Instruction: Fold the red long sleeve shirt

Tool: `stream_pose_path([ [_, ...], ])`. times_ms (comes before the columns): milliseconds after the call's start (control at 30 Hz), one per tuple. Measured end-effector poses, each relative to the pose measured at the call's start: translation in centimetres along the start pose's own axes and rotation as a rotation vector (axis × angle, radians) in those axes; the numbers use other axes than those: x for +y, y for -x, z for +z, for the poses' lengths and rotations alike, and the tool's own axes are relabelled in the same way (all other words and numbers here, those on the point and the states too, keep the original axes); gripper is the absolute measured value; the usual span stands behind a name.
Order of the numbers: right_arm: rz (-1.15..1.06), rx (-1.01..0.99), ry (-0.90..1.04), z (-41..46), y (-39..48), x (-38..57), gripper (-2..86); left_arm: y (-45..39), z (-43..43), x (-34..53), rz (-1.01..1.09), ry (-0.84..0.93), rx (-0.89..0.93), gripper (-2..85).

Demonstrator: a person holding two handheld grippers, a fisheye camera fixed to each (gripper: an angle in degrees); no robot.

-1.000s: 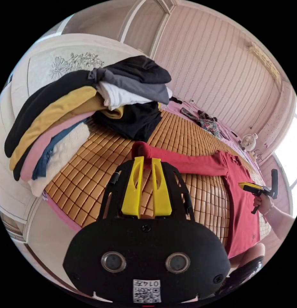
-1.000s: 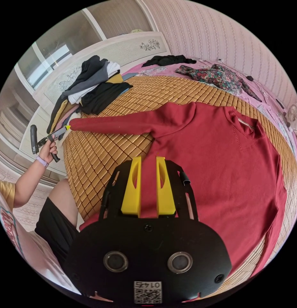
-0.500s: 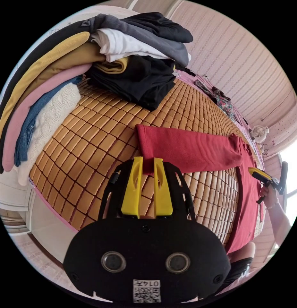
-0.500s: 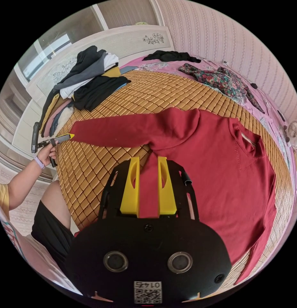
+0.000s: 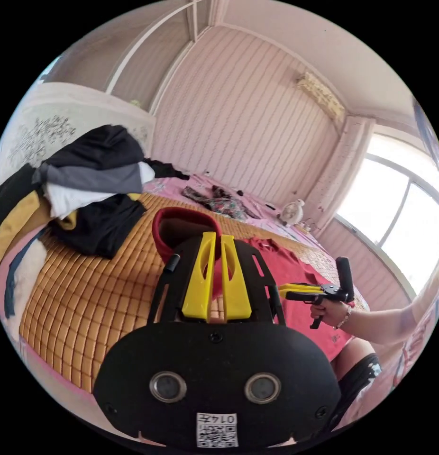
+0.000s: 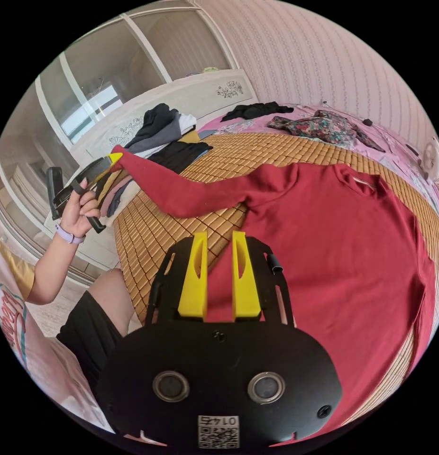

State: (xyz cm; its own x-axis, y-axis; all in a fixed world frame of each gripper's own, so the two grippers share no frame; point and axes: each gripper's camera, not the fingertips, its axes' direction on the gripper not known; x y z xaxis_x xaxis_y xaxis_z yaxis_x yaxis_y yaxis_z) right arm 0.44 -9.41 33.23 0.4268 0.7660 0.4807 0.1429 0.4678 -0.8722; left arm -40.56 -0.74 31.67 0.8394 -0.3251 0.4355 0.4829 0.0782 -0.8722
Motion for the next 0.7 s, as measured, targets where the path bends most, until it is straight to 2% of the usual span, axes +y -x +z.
stream_pose_path([
  [100, 0.104, 0.041, -0.049, -5.5, -2.1, 3.5, 8.1, -8.3, 2.2, -0.9, 0.184, -0.031, 0.258, 1.0],
  [167, 0.167, 0.07, -0.076, -9.0, -3.2, 6.0, 8.4, -16.5, 4.3, -0.7, 0.325, 0.0, 0.529, 2.5],
  [267, 0.265, 0.182, -0.068, -14.2, -4.7, 10.2, 8.8, -25.4, 6.9, 2.1, 0.489, 0.135, 0.691, 4.4],
  [367, 0.341, 0.313, -0.058, -18.1, -5.4, 14.0, 9.3, -28.3, 8.9, 6.1, 0.507, 0.276, 0.745, 5.4],
  [500, 0.379, 0.394, -0.036, -18.7, -4.9, 16.2, 10.0, -26.2, 12.0, 10.0, 0.398, 0.448, 0.672, 4.9],
  [567, 0.349, 0.387, -0.014, -17.1, -4.2, 15.6, 10.4, -23.5, 13.8, 11.4, 0.308, 0.527, 0.56, 4.6],
  [700, 0.229, 0.423, 0.071, -11.7, -1.8, 12.5, 11.5, -20.5, 16.9, 13.3, 0.263, 0.618, 0.328, 3.7],
])
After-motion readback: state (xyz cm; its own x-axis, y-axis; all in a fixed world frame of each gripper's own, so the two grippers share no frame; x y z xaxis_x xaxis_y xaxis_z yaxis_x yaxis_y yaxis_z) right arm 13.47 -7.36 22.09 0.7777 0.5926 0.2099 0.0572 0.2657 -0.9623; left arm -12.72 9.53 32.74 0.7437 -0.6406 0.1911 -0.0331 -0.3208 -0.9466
